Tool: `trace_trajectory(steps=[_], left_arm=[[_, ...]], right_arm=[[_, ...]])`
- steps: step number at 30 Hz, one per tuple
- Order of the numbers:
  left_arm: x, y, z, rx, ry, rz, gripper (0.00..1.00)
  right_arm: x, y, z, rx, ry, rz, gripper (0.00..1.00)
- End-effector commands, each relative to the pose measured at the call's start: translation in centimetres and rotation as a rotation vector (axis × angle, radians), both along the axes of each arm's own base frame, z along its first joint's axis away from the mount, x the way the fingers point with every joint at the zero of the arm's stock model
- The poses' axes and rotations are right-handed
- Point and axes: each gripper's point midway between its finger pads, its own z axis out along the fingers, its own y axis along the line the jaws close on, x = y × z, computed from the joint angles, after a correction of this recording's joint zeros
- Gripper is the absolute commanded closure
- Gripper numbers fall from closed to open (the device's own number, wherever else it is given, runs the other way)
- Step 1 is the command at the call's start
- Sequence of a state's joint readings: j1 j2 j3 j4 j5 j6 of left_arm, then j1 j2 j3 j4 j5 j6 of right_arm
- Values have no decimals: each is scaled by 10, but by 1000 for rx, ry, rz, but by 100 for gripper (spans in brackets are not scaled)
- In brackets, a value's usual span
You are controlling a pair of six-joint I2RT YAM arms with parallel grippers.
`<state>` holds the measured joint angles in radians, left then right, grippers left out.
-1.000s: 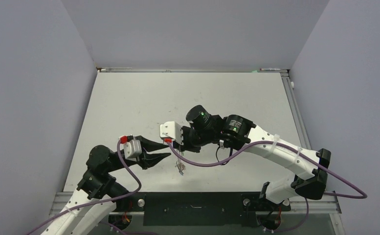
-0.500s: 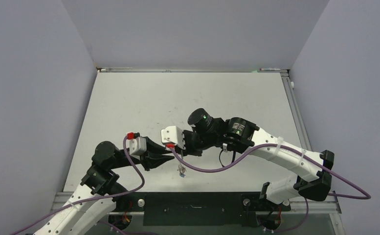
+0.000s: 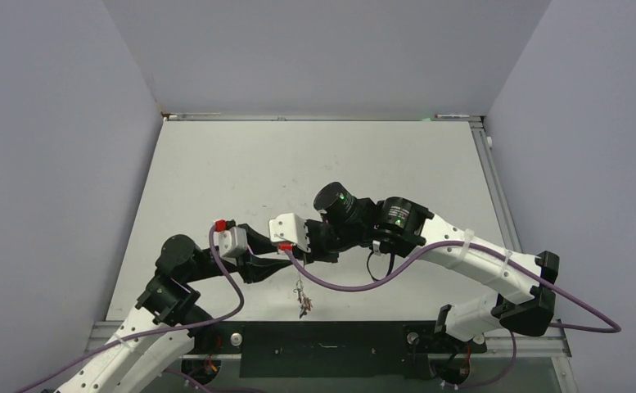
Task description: Put the keys on the keyring
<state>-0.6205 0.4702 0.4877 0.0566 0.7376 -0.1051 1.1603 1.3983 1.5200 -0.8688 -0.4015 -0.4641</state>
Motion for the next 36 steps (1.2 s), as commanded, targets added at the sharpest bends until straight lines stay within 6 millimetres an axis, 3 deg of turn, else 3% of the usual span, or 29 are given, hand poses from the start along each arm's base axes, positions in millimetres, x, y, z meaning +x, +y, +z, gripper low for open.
trace_trajectory(steps=[1, 8, 24, 36], left_arm=[[6, 2, 8, -7, -38, 35, 64], [7, 6, 13, -15, -69, 62, 63], [-2, 1, 13, -26, -62, -1, 80], [-4, -1, 12, -23, -58, -19, 86]], right_arm=[[-4, 10, 27, 102, -34, 34, 95], [-4, 10, 27, 104, -33, 32, 95], [-7, 17, 32, 122, -33, 49, 95], [-8, 25, 36, 132, -39, 65, 95]])
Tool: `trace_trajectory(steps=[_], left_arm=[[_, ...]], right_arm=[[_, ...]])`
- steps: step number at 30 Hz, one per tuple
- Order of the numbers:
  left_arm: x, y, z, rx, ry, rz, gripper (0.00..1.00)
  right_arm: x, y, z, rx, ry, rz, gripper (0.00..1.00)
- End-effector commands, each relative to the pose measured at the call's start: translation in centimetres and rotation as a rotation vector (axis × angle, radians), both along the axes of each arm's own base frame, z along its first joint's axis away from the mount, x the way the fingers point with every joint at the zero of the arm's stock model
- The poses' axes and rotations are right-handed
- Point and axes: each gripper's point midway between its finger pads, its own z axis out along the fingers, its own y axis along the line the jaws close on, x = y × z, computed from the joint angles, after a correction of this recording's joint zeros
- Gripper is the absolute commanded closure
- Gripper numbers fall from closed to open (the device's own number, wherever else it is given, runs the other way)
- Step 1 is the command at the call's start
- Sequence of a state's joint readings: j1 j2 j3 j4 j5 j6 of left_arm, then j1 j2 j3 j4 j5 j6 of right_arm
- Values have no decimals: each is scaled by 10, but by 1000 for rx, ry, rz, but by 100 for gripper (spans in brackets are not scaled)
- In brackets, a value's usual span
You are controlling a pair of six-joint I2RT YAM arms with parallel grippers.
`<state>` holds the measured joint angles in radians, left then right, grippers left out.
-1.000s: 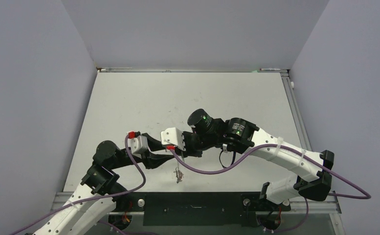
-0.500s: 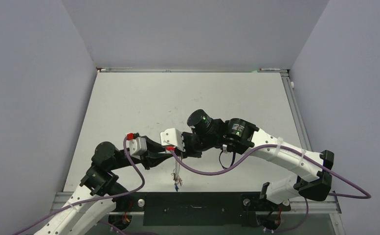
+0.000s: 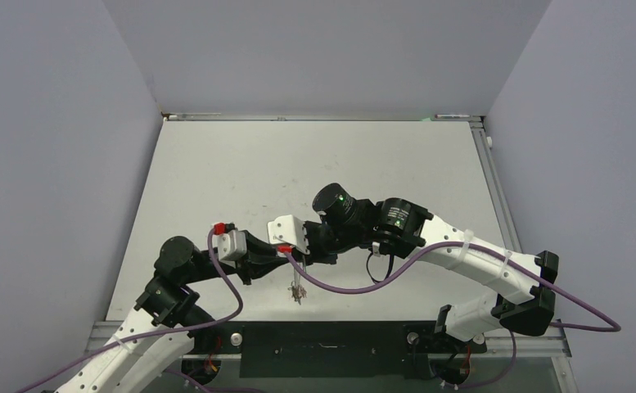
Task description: Put the keys on the keyring
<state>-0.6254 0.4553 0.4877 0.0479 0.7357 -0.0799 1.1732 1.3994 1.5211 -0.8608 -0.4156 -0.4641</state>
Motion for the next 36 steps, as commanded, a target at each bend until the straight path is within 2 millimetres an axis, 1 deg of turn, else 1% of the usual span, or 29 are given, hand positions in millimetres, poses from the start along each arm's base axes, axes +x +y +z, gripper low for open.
trace_trajectory(steps=[1, 8, 10, 12, 13, 15, 17, 18, 19, 21, 22, 23, 24, 27, 30, 33, 36], left_arm=[[-2, -2, 11, -23, -28, -16, 86], [-3, -2, 10, -19, -28, -18, 85], [-3, -2, 11, -20, -32, -21, 88], [-3, -2, 11, -19, -37, -15, 98], [-3, -1, 12, -18, -41, -13, 100], [-3, 0, 15, -21, -57, -7, 100], [1, 5, 19, -17, -75, 37, 100], [2, 8, 22, -24, -88, 58, 100], [2, 9, 25, -35, -102, 65, 100], [-2, 11, 29, -51, -119, 61, 100], [-3, 12, 31, -57, -126, 61, 100], [-3, 13, 32, -60, -129, 63, 100], [-3, 13, 33, -63, -131, 64, 100], [-4, 14, 37, -71, -138, 69, 100], [-4, 16, 41, -86, -149, 78, 100], [-5, 18, 47, -107, -163, 83, 100], [-6, 20, 53, -134, -173, 87, 100]], right_arm=[[-1, 21, 34, 120, -44, 42, 95], [-2, 24, 39, 138, -53, 46, 95], [-2, 25, 37, 132, -51, 48, 95], [-2, 25, 36, 128, -50, 47, 95], [-2, 25, 35, 124, -51, 46, 95], [-1, 25, 34, 124, -52, 43, 95], [0, 25, 34, 131, -55, 33, 95], [3, 26, 36, 146, -65, 13, 92], [6, 26, 37, 158, -74, -6, 84], [12, 26, 42, 194, -91, -44, 59], [14, 26, 47, 223, -104, -60, 52], [15, 26, 49, 252, -111, -73, 49], [16, 24, 54, 288, -119, -87, 48], [13, 16, 76, 435, -146, -107, 47], [5, 8, 89, 558, -142, -95, 47], [-2, 2, 94, 634, -129, -84, 47], [-7, 1, 90, 666, -100, -63, 50]])
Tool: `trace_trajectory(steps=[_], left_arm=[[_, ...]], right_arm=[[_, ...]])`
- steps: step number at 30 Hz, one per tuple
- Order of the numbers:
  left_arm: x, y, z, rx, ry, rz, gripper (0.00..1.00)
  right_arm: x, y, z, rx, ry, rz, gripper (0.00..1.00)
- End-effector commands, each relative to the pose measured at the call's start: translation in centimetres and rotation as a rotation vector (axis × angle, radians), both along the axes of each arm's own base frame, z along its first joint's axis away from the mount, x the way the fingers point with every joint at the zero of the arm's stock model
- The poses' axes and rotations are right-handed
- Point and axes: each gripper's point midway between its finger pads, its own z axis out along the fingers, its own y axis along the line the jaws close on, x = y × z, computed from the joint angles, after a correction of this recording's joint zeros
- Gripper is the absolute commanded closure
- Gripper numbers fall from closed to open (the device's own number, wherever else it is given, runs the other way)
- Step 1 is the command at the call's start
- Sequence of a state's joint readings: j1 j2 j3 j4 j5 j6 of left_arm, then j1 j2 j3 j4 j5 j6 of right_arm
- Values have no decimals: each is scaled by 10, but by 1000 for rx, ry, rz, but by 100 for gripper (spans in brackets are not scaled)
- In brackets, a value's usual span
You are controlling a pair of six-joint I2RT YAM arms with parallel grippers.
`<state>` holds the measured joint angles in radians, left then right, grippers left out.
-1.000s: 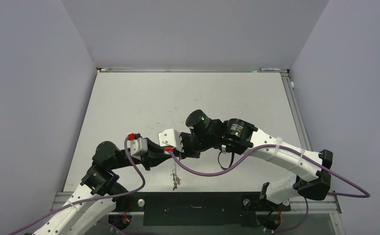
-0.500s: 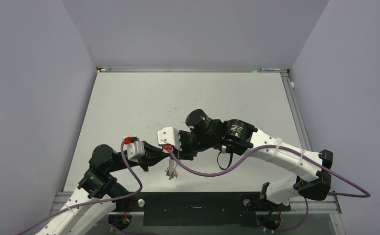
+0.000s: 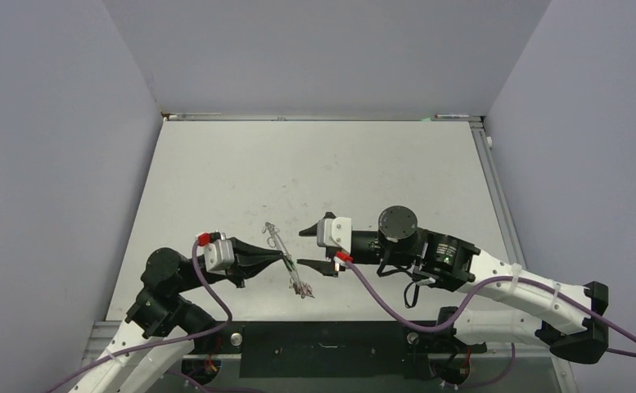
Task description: Put the keys on the keyring
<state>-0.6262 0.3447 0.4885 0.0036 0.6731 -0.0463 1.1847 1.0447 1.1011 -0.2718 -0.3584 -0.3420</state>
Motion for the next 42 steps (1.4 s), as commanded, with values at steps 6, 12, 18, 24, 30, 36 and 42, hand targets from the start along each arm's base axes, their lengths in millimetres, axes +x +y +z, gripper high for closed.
trace_trajectory(steps=[6, 12, 18, 24, 30, 36, 42], left_arm=[[-7, 10, 52, -164, -98, 2, 100], [-10, 12, 59, -203, -106, -16, 100], [-14, 13, 65, -229, -114, -32, 100], [-15, 15, 66, -240, -121, -28, 100], [-13, 16, 67, -243, -119, -17, 100], [-10, 18, 68, -249, -116, 1, 100], [-8, 19, 69, -254, -113, 16, 100]], right_arm=[[-9, 14, 23, 182, 41, 89, 55], [-4, 18, 28, 209, 50, 117, 57], [3, 20, 34, 255, 74, 154, 56], [0, 29, 25, 232, 105, 216, 57], [-8, 32, 17, 218, 128, 272, 64], [-9, 36, 16, 229, 140, 290, 67], [-8, 41, 13, 233, 156, 294, 67]])
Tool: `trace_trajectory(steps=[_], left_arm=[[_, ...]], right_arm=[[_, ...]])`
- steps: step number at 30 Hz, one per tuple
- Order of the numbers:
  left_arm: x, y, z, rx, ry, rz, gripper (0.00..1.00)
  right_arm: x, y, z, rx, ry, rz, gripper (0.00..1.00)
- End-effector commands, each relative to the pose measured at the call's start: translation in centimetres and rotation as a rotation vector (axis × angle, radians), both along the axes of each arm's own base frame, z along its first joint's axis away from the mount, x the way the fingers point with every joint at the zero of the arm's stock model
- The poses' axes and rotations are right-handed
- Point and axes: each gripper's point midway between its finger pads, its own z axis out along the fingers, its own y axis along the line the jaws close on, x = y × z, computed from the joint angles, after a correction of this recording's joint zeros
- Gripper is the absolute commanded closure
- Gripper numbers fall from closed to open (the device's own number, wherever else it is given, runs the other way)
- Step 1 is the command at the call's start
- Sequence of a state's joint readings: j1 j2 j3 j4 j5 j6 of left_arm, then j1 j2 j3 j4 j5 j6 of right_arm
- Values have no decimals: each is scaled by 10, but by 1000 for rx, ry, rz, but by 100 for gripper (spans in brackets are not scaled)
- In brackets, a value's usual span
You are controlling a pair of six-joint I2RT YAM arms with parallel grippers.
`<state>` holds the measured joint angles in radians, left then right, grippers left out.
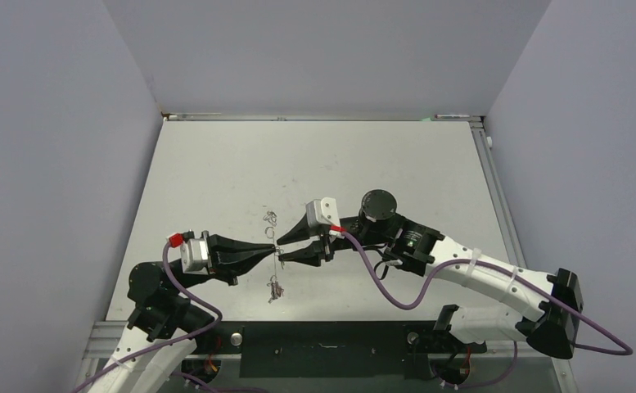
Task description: Put the keys on the keyring
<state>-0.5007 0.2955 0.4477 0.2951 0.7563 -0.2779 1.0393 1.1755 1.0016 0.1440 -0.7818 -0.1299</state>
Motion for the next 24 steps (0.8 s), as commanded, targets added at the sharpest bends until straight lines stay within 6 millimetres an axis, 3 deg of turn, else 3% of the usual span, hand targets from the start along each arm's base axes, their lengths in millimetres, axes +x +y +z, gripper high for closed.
trace_trajectory(steps=[1, 6, 12, 21, 24], left_arm=[[-2, 6, 21, -56, -61, 28, 100], [-1, 7, 22, -60, -60, 39, 100], [2, 9, 23, -67, -55, 56, 100], [3, 10, 24, -72, -56, 64, 100], [3, 11, 25, -74, -57, 71, 100]], right_arm=[[-2, 5, 12, 61, -14, 37, 67], [-3, 8, 10, 61, -8, 44, 68], [-3, 10, 9, 59, -4, 54, 83], [0, 16, 6, 49, -1, 59, 76], [0, 17, 5, 47, -1, 59, 78]])
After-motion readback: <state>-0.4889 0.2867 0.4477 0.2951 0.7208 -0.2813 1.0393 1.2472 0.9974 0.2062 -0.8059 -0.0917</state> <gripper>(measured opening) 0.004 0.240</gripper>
